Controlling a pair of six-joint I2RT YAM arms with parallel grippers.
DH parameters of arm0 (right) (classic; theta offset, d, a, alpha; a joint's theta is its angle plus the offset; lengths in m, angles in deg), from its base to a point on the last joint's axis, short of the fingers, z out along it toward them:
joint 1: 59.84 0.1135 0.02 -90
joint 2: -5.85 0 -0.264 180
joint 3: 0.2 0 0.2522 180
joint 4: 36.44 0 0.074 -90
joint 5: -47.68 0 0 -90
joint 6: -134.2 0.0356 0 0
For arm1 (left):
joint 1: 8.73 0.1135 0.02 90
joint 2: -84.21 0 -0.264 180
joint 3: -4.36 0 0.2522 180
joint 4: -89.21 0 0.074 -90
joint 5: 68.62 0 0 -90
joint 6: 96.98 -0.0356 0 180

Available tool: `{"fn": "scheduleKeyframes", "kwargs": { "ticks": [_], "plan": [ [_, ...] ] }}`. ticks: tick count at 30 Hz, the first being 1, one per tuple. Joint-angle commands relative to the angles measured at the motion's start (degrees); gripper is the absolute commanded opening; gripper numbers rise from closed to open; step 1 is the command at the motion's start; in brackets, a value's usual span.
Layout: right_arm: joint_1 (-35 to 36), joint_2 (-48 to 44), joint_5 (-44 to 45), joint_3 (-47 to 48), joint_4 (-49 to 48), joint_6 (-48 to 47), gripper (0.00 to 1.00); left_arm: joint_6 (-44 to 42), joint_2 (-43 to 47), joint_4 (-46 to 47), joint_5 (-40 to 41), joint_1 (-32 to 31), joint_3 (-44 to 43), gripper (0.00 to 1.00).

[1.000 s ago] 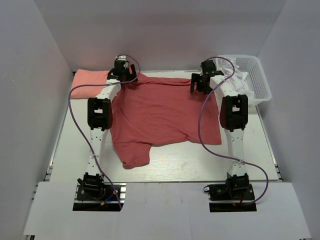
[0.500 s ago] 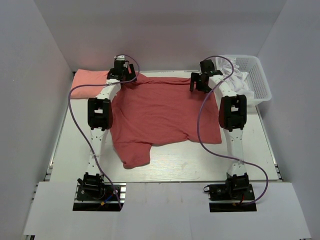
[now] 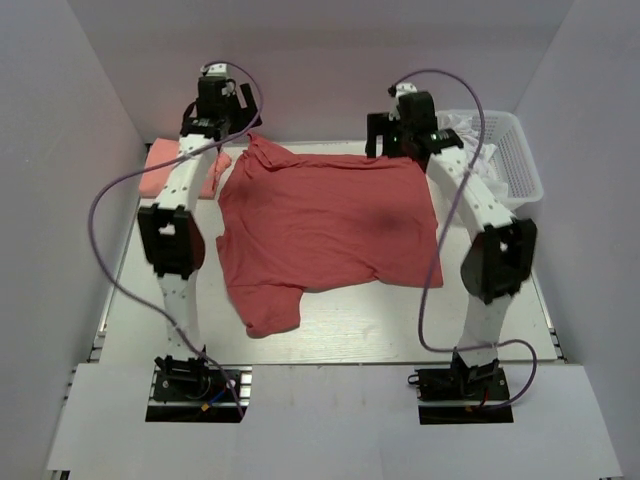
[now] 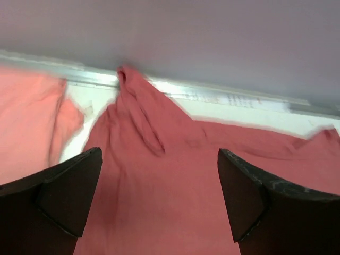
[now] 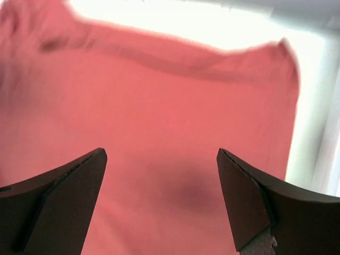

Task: Fold and stack the t-shirts
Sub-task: Flatten out the tshirt

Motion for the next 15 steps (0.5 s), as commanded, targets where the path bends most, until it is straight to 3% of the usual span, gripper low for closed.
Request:
{"fn": "scheduleKeyframes", "kwargs": {
  "ticks": [1,2,3,4,5,6,9,10,15],
  "plan": [
    [2.6,-10.4,0.8,-15.8,-2.9,2.2,0.9,4.1,16.5,-11.4,-2.3,-0.7,13.2,1.0],
    [4.9,-12.4,0.9,-18.9,-6.5,4.1,0.9,5.7,20.8,-12.5,-2.3,-0.7,19.2,1.0],
    [5.3,-18.6,-0.8,-28.1,-7.1,4.7,0.9,7.4,25.4,-11.6,-3.1,-1.3,25.6,1.0],
    [7.0,-20.4,-4.9,-30.5,-7.5,5.6,0.9,10.2,35.8,-7.6,-4.1,-1.8,39.5,1.0],
    [8.6,-23.5,-8.3,-35.1,-8.2,6.1,0.9,11.4,41.2,-5.0,-5.3,-1.9,46.6,1.0],
    [9.6,-26.2,-10.0,-39.8,-9.2,6.8,0.9,13.1,46.4,-3.3,-7.6,-2.4,59.1,1.0],
    [16.3,-31.3,-17.9,-47.8,-14.3,9.1,0.9,18.5,66.0,0.0,-8.8,-3.1,77.5,1.0],
    [19.1,-32.3,-22.9,-52.5,-15.6,9.7,0.9,21.4,69.8,0.0,-8.8,-3.6,80.9,1.0],
    [29.1,-29.7,-26.2,-57.1,-19.3,13.4,0.9,23.1,82.3,-13.5,-14.3,-4.1,92.4,1.0]
  ]
}}
